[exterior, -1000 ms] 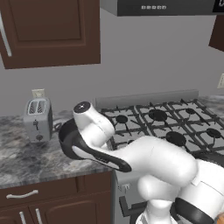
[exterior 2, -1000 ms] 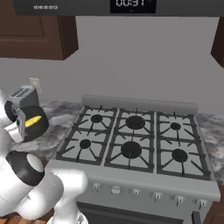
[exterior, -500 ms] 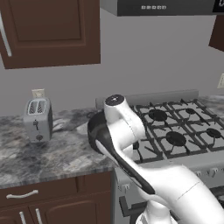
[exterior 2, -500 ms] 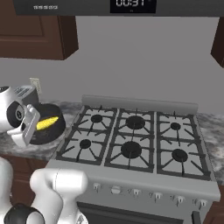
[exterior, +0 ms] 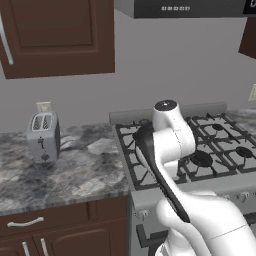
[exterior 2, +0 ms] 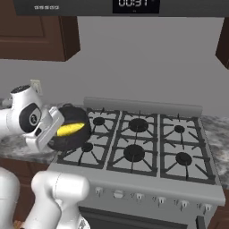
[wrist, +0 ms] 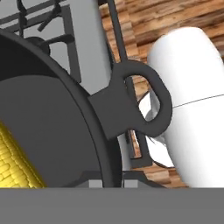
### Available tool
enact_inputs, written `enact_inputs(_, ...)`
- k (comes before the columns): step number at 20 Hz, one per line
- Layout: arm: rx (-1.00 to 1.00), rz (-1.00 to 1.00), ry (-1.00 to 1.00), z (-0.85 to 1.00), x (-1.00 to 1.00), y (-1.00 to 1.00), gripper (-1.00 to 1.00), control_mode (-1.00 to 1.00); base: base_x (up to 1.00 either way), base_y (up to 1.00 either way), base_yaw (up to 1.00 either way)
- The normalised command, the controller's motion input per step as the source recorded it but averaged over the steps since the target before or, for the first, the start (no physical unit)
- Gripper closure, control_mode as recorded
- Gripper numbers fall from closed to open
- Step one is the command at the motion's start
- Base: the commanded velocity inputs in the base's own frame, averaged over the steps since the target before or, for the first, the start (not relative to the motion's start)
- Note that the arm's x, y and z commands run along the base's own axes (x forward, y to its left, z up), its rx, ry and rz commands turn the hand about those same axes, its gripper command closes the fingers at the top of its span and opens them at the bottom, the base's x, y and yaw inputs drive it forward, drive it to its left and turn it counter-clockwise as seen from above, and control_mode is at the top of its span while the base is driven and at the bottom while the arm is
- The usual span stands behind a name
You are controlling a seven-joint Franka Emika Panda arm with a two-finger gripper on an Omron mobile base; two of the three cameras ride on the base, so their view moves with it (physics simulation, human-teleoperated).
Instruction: Turn on the sink faucet. Then move the corn from the counter to the sink. Turn off the sink. Move the vegetable from the sink to the pot next to the stove. Finally move the pot to the rear center burner.
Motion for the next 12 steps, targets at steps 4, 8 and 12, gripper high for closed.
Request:
enact_inputs(4, 0.01, -0.29, 0.07, 0.03, 0.45, -0.65, 1.00, -1.00, 0.00, 0.00, 0.00)
enact_inputs(8, 0.01, -0.27, 0.04, 0.11, 0.49, -0.69, 1.00, -1.00, 0.00, 0.00, 0.00)
enact_inputs(12, 0.06, -0.17, 0.02, 0.01, 0.57, -0.57, 1.00, -1.00, 0.00, 0.00, 0.00)
